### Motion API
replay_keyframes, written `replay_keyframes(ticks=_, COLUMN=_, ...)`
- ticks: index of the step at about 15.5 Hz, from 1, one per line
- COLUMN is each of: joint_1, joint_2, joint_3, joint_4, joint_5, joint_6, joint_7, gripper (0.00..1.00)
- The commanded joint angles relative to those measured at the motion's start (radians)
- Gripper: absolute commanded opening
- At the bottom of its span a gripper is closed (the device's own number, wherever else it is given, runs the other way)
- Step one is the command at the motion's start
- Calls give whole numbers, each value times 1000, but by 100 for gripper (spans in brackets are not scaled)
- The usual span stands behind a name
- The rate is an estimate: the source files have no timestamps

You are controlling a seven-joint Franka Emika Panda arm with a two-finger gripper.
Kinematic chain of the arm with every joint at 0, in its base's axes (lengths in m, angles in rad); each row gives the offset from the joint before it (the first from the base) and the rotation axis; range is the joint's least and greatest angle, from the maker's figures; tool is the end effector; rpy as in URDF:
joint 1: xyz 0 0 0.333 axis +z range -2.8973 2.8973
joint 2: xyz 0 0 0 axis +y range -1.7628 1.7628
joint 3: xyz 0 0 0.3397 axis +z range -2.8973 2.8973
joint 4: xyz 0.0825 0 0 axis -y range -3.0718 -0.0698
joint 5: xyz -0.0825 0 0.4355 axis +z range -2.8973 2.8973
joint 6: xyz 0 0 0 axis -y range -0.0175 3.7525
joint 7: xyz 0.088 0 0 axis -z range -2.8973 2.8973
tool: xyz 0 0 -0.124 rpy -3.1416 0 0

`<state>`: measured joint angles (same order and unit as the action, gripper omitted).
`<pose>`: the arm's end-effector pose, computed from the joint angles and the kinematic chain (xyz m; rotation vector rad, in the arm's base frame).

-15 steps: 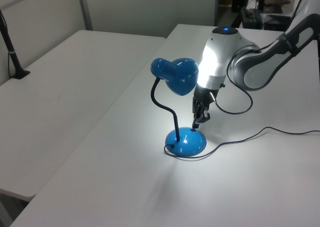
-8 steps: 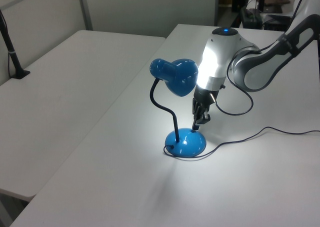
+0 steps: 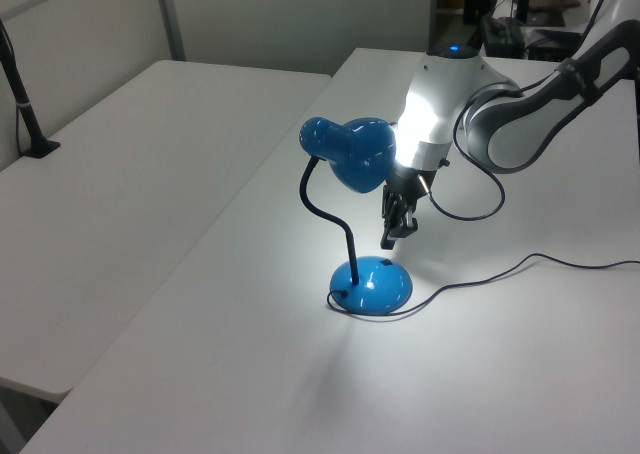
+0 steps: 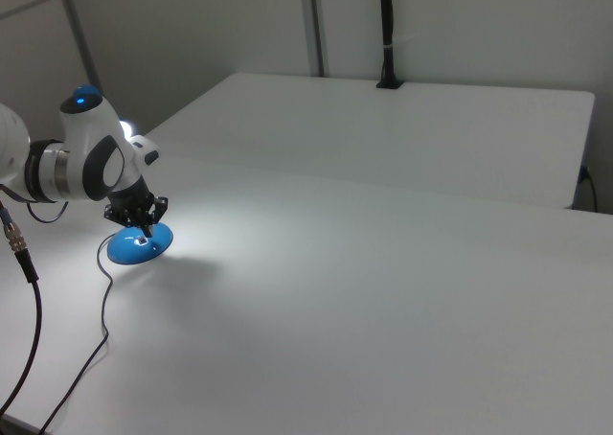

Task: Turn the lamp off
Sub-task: 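Press down on the switch on the lamp base with the gripper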

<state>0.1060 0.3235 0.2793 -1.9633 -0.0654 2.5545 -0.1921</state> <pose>0.6393 0.2509 0.3171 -2.9078 -0.9004 -0.4232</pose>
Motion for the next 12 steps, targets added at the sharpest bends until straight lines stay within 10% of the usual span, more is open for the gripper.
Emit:
replay_keyframes(ticks=1, joint_1=-11, joint_2=-15, joint_3=30, joint_4=-6, joint_5=-1, joint_6=-27, joint_7=-10, gripper=0)
replay_keyframes(ticks=12, joint_1=-12, joint_2=17, joint_3=32, joint_4=-12, joint_5=-2, joint_6=-27, joint_7=-17, gripper=0)
